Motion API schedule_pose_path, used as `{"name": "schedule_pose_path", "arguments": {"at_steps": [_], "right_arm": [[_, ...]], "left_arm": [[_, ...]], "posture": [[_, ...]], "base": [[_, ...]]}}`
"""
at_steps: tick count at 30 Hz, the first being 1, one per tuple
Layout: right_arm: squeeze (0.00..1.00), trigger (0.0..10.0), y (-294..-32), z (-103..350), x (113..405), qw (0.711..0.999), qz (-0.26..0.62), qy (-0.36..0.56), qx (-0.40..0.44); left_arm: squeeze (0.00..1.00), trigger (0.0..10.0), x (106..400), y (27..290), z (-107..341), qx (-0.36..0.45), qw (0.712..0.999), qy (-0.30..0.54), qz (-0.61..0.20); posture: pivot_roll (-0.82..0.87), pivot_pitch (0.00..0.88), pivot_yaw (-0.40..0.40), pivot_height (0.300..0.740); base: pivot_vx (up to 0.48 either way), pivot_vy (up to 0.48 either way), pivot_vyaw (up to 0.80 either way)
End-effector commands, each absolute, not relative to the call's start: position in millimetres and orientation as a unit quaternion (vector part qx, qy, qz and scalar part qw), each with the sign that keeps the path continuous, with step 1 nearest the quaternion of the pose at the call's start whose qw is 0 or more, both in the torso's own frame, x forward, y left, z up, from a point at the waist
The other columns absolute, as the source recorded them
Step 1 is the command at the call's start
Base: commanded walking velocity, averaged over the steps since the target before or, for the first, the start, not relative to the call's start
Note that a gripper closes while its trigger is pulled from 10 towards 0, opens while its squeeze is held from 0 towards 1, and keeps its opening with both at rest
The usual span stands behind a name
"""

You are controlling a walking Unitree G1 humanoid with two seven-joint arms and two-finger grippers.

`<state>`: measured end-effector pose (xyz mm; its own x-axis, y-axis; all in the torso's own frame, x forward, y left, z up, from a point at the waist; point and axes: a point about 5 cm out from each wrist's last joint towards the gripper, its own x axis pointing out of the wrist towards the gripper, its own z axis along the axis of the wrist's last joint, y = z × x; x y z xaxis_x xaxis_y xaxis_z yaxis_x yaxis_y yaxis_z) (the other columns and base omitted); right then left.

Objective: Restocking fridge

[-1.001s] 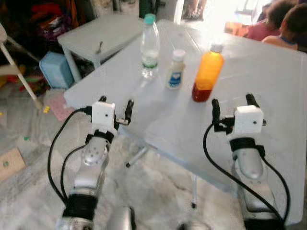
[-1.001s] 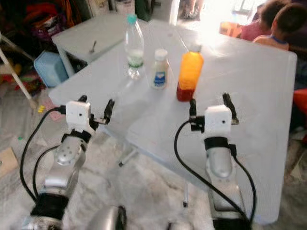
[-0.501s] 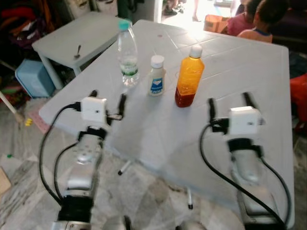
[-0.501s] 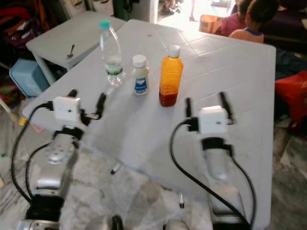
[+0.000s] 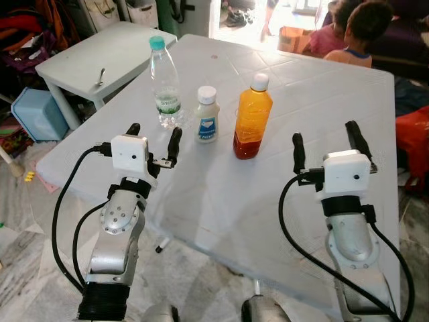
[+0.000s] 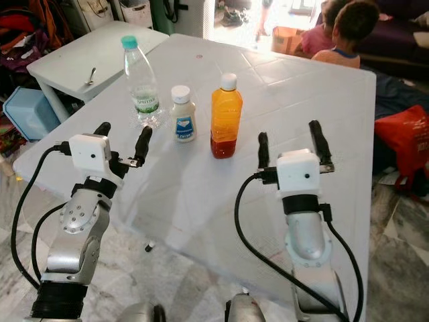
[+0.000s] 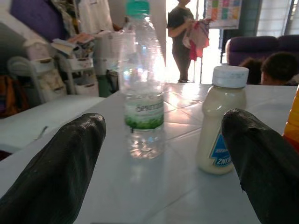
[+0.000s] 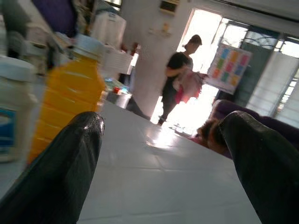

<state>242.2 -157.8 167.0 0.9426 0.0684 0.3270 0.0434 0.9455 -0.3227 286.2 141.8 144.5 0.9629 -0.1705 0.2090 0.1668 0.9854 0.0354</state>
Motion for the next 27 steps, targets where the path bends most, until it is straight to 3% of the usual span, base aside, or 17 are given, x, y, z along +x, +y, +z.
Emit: {"name": "schedule_pose_path", "arguments": {"at_steps": [1, 13, 17, 19, 27], "right_arm": [[0.00, 10.0, -151.8, 173.0, 243.3, 0.973, 0.031, -0.176, -0.148], [0.00, 10.0, -148.7, 178.7, 253.2, 0.974, 0.058, -0.172, -0.133], [0.00, 10.0, -153.2, 212.4, 310.6, 0.983, 0.061, -0.172, -0.036], [0.00, 10.0, -148.3, 215.9, 321.2, 0.985, 0.069, -0.160, -0.016], [0.00, 10.0, -131.1, 221.5, 312.4, 0.980, 0.093, -0.176, -0.006]], "left_arm": [[0.00, 10.0, 285.9, 143.1, 141.4, 0.014, 0.992, -0.095, -0.081], [0.00, 10.0, 285.9, 142.6, 140.6, 0.014, 0.992, -0.089, -0.084], [0.00, 10.0, 284.3, 147.8, 142.5, 0.029, 0.992, -0.082, -0.092], [0.00, 10.0, 283.9, 148.5, 143.0, 0.032, 0.992, -0.081, -0.092], [0.00, 10.0, 283.1, 149.1, 144.9, 0.036, 0.992, -0.082, -0.091]], "posture": [[-0.11, 0.085, 0.021, 0.740], [-0.10, 0.098, 0.030, 0.740], [-0.05, 0.126, 0.047, 0.740], [-0.04, 0.128, 0.049, 0.740], [-0.03, 0.128, 0.049, 0.740]], "base": [[0.000, 0.000, 0.00], [0.000, 0.000, 0.00], [0.000, 0.000, 0.00], [0.000, 0.000, 0.00], [0.000, 0.000, 0.00]]}}
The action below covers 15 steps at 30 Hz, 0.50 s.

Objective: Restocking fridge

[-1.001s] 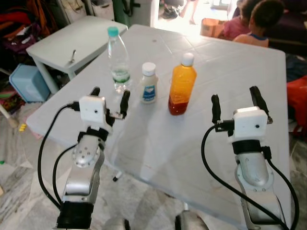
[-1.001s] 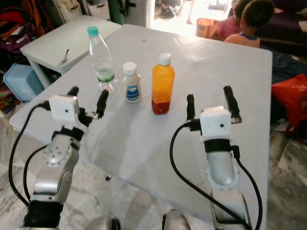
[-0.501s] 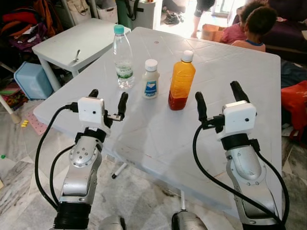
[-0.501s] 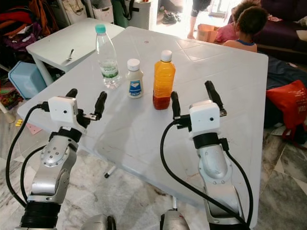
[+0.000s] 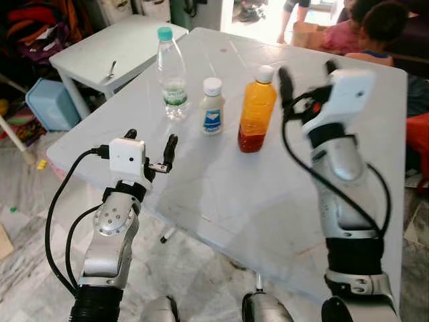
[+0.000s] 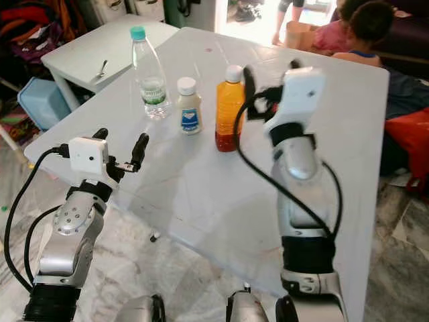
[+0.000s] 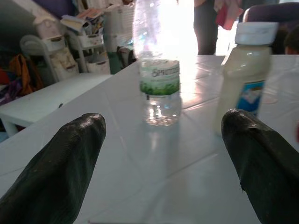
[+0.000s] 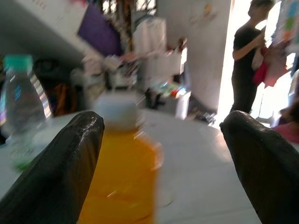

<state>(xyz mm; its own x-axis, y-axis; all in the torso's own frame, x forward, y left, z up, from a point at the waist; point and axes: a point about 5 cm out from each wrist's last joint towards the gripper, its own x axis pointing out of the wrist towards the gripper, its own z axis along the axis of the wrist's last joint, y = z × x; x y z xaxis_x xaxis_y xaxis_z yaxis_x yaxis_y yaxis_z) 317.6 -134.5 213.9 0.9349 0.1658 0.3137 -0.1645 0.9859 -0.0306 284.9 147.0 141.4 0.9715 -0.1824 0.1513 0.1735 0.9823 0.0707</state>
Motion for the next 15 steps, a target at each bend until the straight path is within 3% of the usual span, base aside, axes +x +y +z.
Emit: {"name": "schedule_pose_path", "arguments": {"at_steps": [1, 15], "right_arm": [[0.00, 10.0, -130.0, 221.4, 310.9, 0.979, 0.095, -0.178, -0.010], [0.00, 10.0, -121.7, 216.3, 303.8, 0.978, 0.115, -0.162, -0.069]], "left_arm": [[0.00, 10.0, 283.2, 149.2, 145.0, 0.036, 0.992, -0.082, -0.090], [0.00, 10.0, 286.0, 147.5, 146.1, 0.034, 0.992, -0.081, -0.092]], "posture": [[-0.03, 0.127, 0.049, 0.740], [-0.05, 0.123, 0.048, 0.740]], "base": [[0.000, 0.000, 0.00], [0.000, 0.000, 0.00]]}}
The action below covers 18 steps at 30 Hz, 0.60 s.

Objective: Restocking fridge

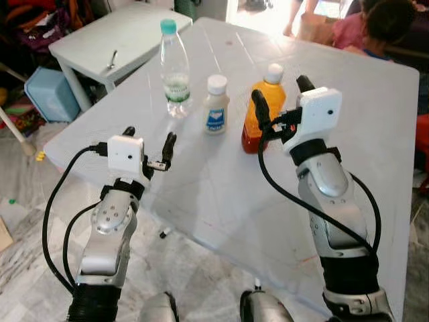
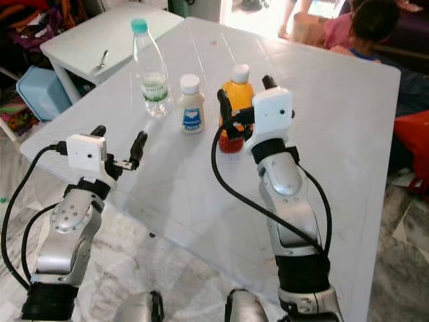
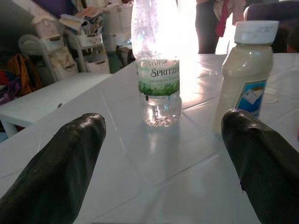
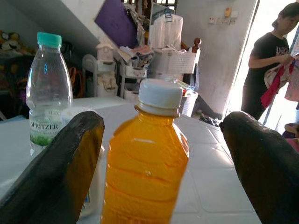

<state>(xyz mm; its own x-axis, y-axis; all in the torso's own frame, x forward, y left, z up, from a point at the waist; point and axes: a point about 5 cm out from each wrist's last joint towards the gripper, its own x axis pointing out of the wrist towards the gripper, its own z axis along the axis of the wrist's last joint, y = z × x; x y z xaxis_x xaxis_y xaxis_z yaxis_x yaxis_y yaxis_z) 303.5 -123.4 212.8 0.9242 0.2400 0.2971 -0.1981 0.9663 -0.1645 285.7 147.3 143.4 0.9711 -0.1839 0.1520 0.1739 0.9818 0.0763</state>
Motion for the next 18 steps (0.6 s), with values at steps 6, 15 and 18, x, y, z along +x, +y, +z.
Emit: {"name": "schedule_pose_path", "arguments": {"at_steps": [6, 15, 18], "right_arm": [[0.00, 10.0, -128.9, 220.4, 316.7, 0.983, 0.103, -0.144, -0.045], [0.00, 10.0, -112.6, 226.9, 323.2, 0.982, 0.141, -0.124, -0.038], [0.00, 10.0, -111.8, 226.0, 326.6, 0.984, 0.133, -0.112, -0.032]], "left_arm": [[0.00, 10.0, 285.9, 146.9, 145.6, 0.034, 0.992, -0.080, -0.091], [0.00, 10.0, 287.4, 144.2, 145.5, 0.033, 0.992, -0.080, -0.095], [0.00, 10.0, 288.1, 143.5, 145.7, 0.033, 0.992, -0.080, -0.096]], "posture": [[-0.04, 0.121, 0.043, 0.740], [-0.05, 0.123, 0.044, 0.740], [-0.05, 0.122, 0.044, 0.740]], "base": [[0.000, 0.000, 0.00], [0.000, 0.000, 0.00], [0.000, 0.000, 0.00]]}}
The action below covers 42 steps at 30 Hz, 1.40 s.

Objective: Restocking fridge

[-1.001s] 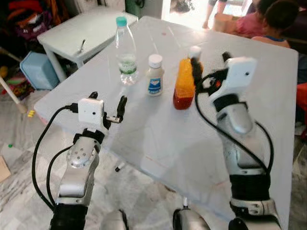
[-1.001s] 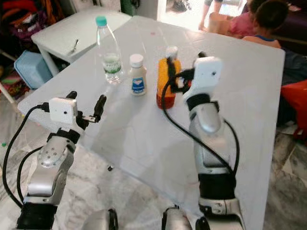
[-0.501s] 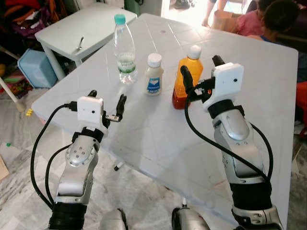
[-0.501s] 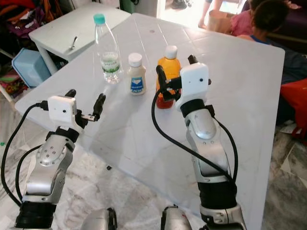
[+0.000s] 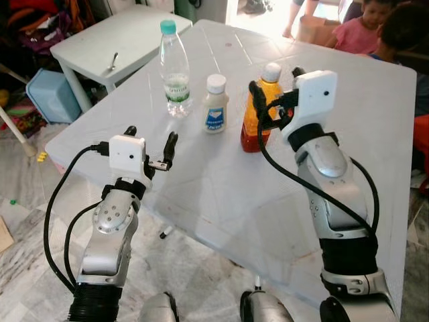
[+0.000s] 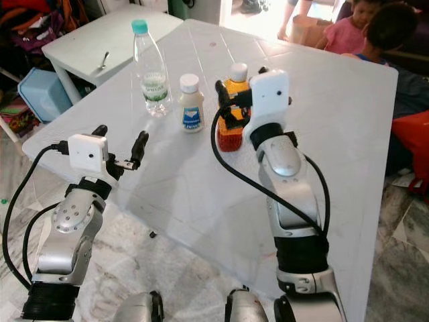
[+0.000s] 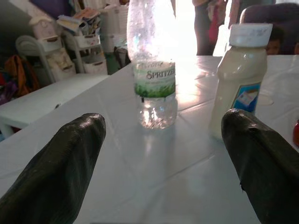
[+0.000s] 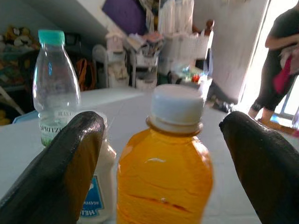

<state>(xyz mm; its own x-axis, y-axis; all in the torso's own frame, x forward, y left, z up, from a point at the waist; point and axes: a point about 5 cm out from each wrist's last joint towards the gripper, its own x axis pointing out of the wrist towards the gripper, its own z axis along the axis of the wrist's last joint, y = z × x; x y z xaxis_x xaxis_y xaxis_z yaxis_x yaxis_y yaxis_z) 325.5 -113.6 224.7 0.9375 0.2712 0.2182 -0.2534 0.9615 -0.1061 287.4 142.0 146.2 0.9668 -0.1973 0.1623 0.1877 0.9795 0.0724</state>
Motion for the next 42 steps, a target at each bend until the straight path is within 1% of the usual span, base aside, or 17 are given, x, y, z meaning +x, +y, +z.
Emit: {"name": "schedule_pose_path", "arguments": {"at_steps": [1, 2, 3, 4, 5, 15, 34, 38, 42], "right_arm": [[0.00, 10.0, -111.3, 226.0, 328.6, 0.985, 0.130, -0.107, -0.032], [0.00, 8.5, -111.4, 227.0, 331.3, 0.987, 0.124, -0.102, -0.031], [0.00, 7.5, -111.6, 228.2, 333.6, 0.988, 0.118, -0.099, -0.029], [0.00, 3.6, -111.5, 229.8, 335.3, 0.988, 0.115, -0.097, -0.027], [0.00, 0.0, -111.5, 232.6, 337.3, 0.988, 0.111, -0.100, -0.026], [0.00, 0.0, -109.1, 240.0, 343.6, 0.990, 0.099, -0.093, -0.043], [0.00, 0.0, -108.2, 238.1, 343.7, 0.989, 0.106, -0.082, -0.058], [0.00, 0.0, -107.0, 240.4, 341.2, 0.987, 0.111, -0.096, -0.058], [0.00, 0.0, -113.5, 236.8, 337.4, 0.989, 0.099, -0.095, -0.062]], "left_arm": [[0.00, 10.0, 288.5, 143.3, 145.8, 0.033, 0.991, -0.080, -0.097], [0.00, 10.0, 288.8, 143.4, 145.9, 0.033, 0.991, -0.080, -0.097], [0.00, 10.0, 289.0, 143.5, 145.9, 0.034, 0.991, -0.080, -0.097], [0.00, 10.0, 289.2, 143.6, 145.9, 0.034, 0.991, -0.080, -0.098], [0.00, 10.0, 289.3, 143.6, 145.9, 0.034, 0.991, -0.080, -0.098], [0.00, 10.0, 291.0, 136.5, 145.7, 0.030, 0.991, -0.079, -0.104], [0.00, 10.0, 292.6, 136.8, 142.5, 0.034, 0.992, -0.073, -0.100], [0.00, 10.0, 293.1, 136.5, 142.4, 0.035, 0.992, -0.073, -0.101], [0.00, 10.0, 294.3, 137.4, 141.5, 0.037, 0.992, -0.070, -0.100]], "posture": [[-0.05, 0.122, 0.044, 0.740], [-0.05, 0.123, 0.044, 0.740], [-0.05, 0.122, 0.045, 0.740], [-0.05, 0.122, 0.045, 0.740], [-0.05, 0.122, 0.045, 0.740], [-0.05, 0.119, 0.046, 0.740], [-0.05, 0.112, 0.040, 0.740], [-0.05, 0.110, 0.040, 0.740], [-0.05, 0.106, 0.040, 0.740]], "base": [[0.000, 0.000, 0.00], [0.000, 0.000, 0.00], [0.000, 0.000, 0.00], [0.000, 0.000, 0.00], [0.000, 0.000, 0.00], [0.000, 0.000, 0.00], [0.000, 0.000, 0.00], [0.000, 0.000, 0.00], [0.000, 0.000, 0.00]]}}
